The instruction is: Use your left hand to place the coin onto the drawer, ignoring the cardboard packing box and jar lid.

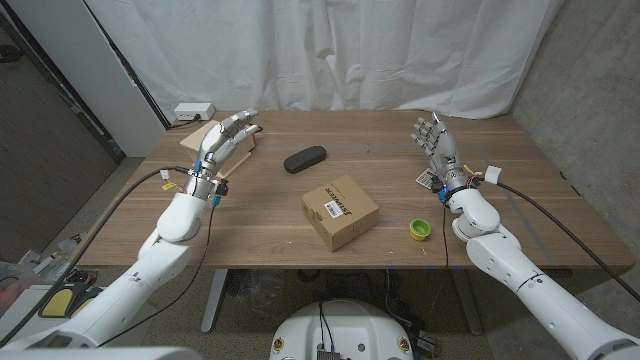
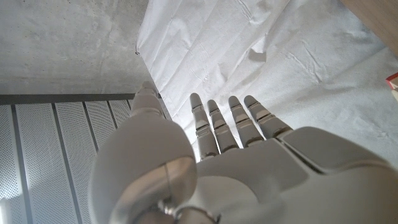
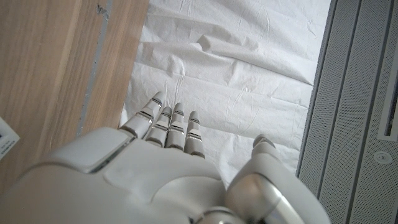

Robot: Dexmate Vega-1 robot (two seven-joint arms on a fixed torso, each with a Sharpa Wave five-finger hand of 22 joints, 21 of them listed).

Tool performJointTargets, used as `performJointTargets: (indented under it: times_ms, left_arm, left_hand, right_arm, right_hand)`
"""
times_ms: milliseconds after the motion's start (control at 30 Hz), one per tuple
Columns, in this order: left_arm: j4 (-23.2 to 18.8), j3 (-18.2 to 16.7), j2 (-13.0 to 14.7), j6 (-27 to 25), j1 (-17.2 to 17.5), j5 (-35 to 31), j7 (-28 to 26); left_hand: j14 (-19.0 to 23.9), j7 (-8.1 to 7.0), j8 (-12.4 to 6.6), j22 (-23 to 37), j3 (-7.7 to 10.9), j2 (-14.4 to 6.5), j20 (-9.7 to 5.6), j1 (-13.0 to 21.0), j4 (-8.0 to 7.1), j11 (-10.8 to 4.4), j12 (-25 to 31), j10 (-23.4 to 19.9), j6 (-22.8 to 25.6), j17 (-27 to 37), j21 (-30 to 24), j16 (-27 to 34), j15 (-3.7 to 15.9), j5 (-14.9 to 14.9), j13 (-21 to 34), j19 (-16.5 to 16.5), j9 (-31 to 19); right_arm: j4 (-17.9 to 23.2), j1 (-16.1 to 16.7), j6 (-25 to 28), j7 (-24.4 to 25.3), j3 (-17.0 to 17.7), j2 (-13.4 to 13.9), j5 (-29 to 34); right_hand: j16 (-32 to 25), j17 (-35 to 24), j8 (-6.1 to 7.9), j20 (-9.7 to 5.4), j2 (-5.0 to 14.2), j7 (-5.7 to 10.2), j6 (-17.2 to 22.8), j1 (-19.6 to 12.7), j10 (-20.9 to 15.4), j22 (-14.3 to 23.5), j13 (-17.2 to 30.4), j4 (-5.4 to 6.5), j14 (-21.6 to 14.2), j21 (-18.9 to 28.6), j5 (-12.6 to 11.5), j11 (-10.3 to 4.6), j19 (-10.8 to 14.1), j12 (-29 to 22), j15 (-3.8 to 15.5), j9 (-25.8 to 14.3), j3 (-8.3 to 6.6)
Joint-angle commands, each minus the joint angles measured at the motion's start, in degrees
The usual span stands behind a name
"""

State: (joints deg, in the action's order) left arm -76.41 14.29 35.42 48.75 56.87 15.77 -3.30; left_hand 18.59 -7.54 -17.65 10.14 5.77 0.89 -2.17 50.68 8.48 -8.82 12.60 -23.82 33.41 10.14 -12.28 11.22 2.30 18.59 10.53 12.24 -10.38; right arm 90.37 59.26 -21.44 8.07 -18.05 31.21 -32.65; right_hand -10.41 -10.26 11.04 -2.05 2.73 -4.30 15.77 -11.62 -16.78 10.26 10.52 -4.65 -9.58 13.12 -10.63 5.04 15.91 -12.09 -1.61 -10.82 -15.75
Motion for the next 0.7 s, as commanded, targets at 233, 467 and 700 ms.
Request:
performJointTargets:
  times_ms: [233,467,700]
  left_arm:
    - [-4.8,-3.2,1.0,1.4,3.1,-11.4,-5.1]
    - [-6.9,-4.1,1.3,0.8,4.1,-14.1,-6.4]
    - [-8.4,-4.5,1.7,0.8,4.2,-17.1,-7.1]
  left_hand:
    - [-1.8,-0.34,0.38,0.1,1.36,0.0,-3.09,6.4,1.32,0.25,-1.5,1.5,2.4,0.0,0.9,-1.1,5.78,0.4,0.4,-0.9,-0.1]
    - [-4.6,-2.44,0.58,0.1,2.43,-0.7,-1.78,10.4,1.15,0.38,-2.0,4.2,4.6,0.1,1.3,-1.3,5.51,-0.2,0.5,-2.9,-0.2]
    - [-5.9,-3.30,0.70,0.1,3.33,-1.5,-1.43,13.2,1.26,0.51,-1.9,5.2,5.9,0.1,1.4,-1.2,5.30,-0.8,0.6,-3.6,-0.2]
  right_arm:
    - [2.4,1.8,0.6,0.8,0.8,1.1,0.5]
    - [3.5,2.2,1.0,1.1,1.3,1.8,0.8]
    - [4.0,3.4,0.3,1.5,1.8,1.8,0.8]
  right_hand:
    - [-0.3,-0.2,0.30,0.08,0.33,0.03,0.7,-0.5,-0.7,0.3,0.2,-0.29,-0.5,-0.2,-0.5,0.10,0.6,-0.2,-0.23,-0.1,-0.11]
    - [-0.2,-0.2,0.31,0.14,0.35,0.06,0.7,-0.5,-0.7,0.3,0.2,-0.30,-0.5,-0.2,-0.5,0.16,0.6,-0.2,-0.29,-0.1,-0.10]
    - [-0.2,-0.2,0.33,0.14,0.36,0.06,0.8,-0.5,-0.7,0.3,0.2,-0.31,-0.5,-0.3,-0.5,0.02,0.6,-0.2,-0.31,-0.1,-0.07]
